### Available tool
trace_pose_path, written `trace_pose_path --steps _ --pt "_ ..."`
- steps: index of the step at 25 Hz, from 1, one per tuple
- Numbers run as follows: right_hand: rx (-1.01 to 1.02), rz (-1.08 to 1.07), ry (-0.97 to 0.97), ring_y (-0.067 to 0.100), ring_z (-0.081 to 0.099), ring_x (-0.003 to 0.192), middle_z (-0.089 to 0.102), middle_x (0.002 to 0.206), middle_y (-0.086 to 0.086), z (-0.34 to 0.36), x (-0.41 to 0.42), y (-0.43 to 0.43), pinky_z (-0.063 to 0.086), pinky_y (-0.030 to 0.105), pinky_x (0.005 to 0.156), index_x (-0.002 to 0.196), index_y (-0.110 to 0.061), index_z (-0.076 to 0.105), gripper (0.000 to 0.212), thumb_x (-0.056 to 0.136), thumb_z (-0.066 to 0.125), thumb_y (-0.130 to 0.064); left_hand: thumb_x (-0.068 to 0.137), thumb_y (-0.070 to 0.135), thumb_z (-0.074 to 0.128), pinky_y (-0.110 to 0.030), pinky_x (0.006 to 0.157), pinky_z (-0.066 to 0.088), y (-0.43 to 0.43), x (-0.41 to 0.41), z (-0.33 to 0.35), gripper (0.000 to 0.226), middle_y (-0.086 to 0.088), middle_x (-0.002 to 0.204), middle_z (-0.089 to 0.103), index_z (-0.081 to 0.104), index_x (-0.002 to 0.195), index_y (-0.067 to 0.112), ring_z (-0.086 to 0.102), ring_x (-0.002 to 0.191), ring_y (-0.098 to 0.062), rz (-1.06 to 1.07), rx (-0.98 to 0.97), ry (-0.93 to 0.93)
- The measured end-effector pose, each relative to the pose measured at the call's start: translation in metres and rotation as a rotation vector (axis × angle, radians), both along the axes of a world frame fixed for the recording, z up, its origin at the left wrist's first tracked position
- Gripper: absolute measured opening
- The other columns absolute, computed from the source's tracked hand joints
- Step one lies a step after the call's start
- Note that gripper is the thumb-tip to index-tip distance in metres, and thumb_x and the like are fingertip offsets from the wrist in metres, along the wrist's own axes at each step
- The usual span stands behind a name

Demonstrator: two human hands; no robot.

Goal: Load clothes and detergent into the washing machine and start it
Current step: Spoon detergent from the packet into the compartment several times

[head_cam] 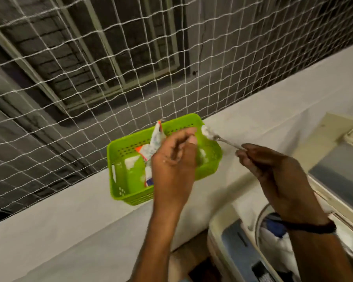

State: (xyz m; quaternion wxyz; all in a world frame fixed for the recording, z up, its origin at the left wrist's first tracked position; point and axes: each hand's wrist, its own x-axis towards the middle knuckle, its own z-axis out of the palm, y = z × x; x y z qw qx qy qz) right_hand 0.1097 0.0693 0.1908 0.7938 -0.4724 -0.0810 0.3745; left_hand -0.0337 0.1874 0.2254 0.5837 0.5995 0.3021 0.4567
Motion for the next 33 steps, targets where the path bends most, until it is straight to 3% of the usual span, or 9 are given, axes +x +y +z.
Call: trace_pose_path --steps 2,5,7,9,12,15,20,28,33 --pt "-0.058 0.089 -0.203 0.029 0.074 0.079 0.075 0.081 0.020 0.013 -0.007 0.033 0.061 0.032 0.077 0.090 0.004 0.071 0.030 0.062 0.072 -0.004 0.092 0.007 0.064 -0.022 0.076 0.055 0.028 -0.026 -0.001 0.014 0.011 0.093 0.074 0.072 0.101 0.015 0.069 0.086 -0.003 0.161 0.101 0.086" --pt "-0.332 0.133 -0.576 0.034 0.074 0.077 0.075 0.077 0.019 0.018 -0.014 0.068 0.059 0.050 0.083 0.080 -0.009 0.078 0.015 0.078 0.068 0.002 0.088 0.025 0.066 -0.038 0.090 0.055 0.059 -0.053 -0.016 0.011 0.008 0.101 0.073 0.071 0.096 0.031 0.068 0.096 -0.011 0.263 0.199 0.379" --pt "-0.565 0.181 -0.976 0.029 0.073 0.082 0.076 0.082 0.010 0.014 -0.015 0.090 0.057 0.046 0.084 0.080 -0.016 0.079 0.015 0.081 0.066 -0.010 0.084 0.040 0.066 -0.041 0.091 0.054 0.069 -0.059 -0.022 0.017 0.010 0.107 0.070 0.068 0.100 0.038 0.067 0.099 -0.012 0.255 0.169 0.607" --pt "-0.723 0.213 -1.218 0.029 0.068 0.095 0.073 0.096 0.005 0.013 -0.020 0.107 0.051 0.039 0.091 0.086 -0.021 0.079 0.014 0.080 0.067 -0.017 0.081 0.047 0.073 -0.043 0.094 0.052 0.073 -0.057 -0.022 0.044 0.006 0.120 0.067 0.057 0.121 0.036 0.065 0.108 -0.020 0.204 0.087 0.799" --pt "-0.857 0.235 -1.199 0.023 0.061 0.107 0.066 0.102 -0.006 0.010 -0.026 0.126 0.039 0.026 0.092 0.095 -0.025 0.076 0.019 0.079 0.066 -0.021 0.081 0.045 0.073 -0.039 0.096 0.048 0.074 -0.049 -0.024 0.071 -0.004 0.132 0.062 0.040 0.140 0.024 0.060 0.119 -0.031 0.145 0.030 1.024" --pt "-0.838 0.234 -1.086 0.023 0.064 0.103 0.073 0.100 -0.004 0.005 -0.027 0.140 0.045 0.025 0.087 0.095 -0.021 0.076 0.022 0.076 0.065 -0.024 0.094 0.031 0.058 -0.039 0.086 0.046 0.077 -0.049 -0.025 0.033 -0.011 0.119 0.067 0.052 0.123 0.018 0.060 0.113 -0.035 0.075 0.054 1.167" --pt "-0.807 0.396 -1.109 0.028 0.066 0.095 0.073 0.097 0.007 0.006 -0.025 0.153 0.054 0.033 0.083 0.096 -0.013 0.075 0.026 0.076 0.060 -0.023 0.097 0.018 0.048 -0.035 0.065 0.040 0.081 -0.055 -0.022 0.015 0.003 0.086 0.061 0.045 0.111 0.019 0.059 0.079 -0.022 0.034 -0.087 1.043" --pt "-0.922 0.553 -1.180 0.032 0.061 0.106 0.064 0.114 0.006 0.018 -0.022 0.134 0.049 0.038 0.093 0.102 -0.013 0.071 0.024 0.082 0.060 -0.019 0.099 0.020 0.048 -0.036 0.068 0.049 0.077 -0.055 -0.025 0.008 0.002 0.082 0.065 0.043 0.102 0.026 0.063 0.070 -0.020 0.026 -0.047 1.008" --pt "-0.869 0.717 -0.882 0.020 0.073 0.078 0.075 0.078 0.005 0.019 -0.021 0.137 0.059 0.035 0.078 0.086 -0.012 0.072 0.019 0.076 0.062 -0.023 0.098 0.029 0.054 -0.044 0.069 0.056 0.077 -0.057 -0.030 0.012 0.018 0.087 0.071 0.047 0.092 0.036 0.068 0.071 -0.018 0.033 -0.043 0.903"
